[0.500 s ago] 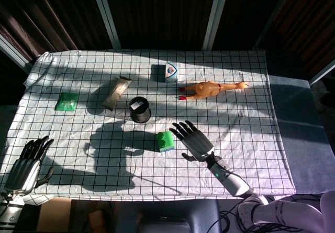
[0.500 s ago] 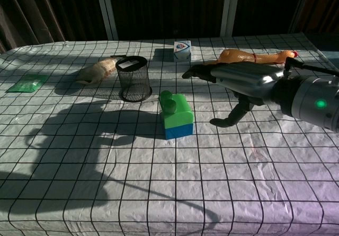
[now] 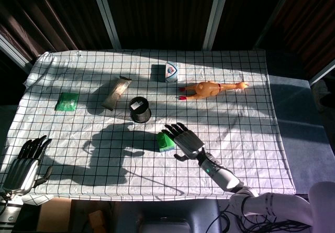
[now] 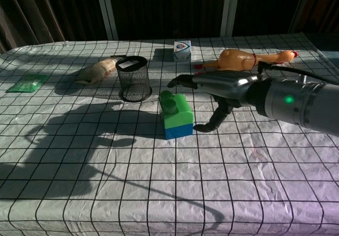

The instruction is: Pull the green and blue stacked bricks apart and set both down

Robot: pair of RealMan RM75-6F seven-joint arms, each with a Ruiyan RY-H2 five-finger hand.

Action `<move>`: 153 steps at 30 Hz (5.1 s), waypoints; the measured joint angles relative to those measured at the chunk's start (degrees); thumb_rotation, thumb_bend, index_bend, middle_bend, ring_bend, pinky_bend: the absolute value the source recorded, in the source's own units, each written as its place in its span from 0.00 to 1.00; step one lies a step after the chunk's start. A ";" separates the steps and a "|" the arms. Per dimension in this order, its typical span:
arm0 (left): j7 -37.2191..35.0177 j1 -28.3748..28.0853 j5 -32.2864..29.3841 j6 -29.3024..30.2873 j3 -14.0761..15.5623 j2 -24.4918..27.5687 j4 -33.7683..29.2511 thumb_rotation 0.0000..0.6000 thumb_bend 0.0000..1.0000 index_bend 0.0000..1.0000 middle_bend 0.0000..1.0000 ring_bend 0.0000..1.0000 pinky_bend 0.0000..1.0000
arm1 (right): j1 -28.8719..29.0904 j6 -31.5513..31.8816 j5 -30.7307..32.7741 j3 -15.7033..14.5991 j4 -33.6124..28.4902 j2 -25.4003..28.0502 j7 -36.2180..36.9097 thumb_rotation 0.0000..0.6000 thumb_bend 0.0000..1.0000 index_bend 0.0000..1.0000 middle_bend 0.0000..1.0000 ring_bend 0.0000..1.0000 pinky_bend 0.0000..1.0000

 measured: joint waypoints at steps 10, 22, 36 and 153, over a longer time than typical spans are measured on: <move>-0.56 0.06 -0.15 0.05 -0.02 0.23 0.10 1.00 0.41 0.00 0.00 0.00 0.05 | 4.40 -0.35 5.06 0.83 4.79 -4.65 -2.06 1.00 0.31 0.10 0.14 0.00 0.00; -1.02 0.11 0.23 0.15 0.15 0.39 0.12 1.00 0.41 0.00 0.00 0.00 0.05 | 5.47 3.93 5.38 -0.01 7.07 -7.16 -2.63 1.00 0.36 0.53 0.43 0.21 0.17; -11.70 -1.40 2.81 -1.12 0.71 1.25 1.75 1.00 0.41 0.00 0.01 0.00 0.07 | 3.02 12.92 -3.31 -0.47 4.65 -6.49 3.97 1.00 0.39 0.89 0.68 0.47 0.32; -26.36 -15.21 -15.10 -18.62 -1.47 -21.45 18.94 1.00 0.46 0.14 0.12 0.00 0.00 | -1.15 5.63 -1.00 -7.26 11.36 0.62 14.46 1.00 0.38 0.25 0.32 0.24 0.20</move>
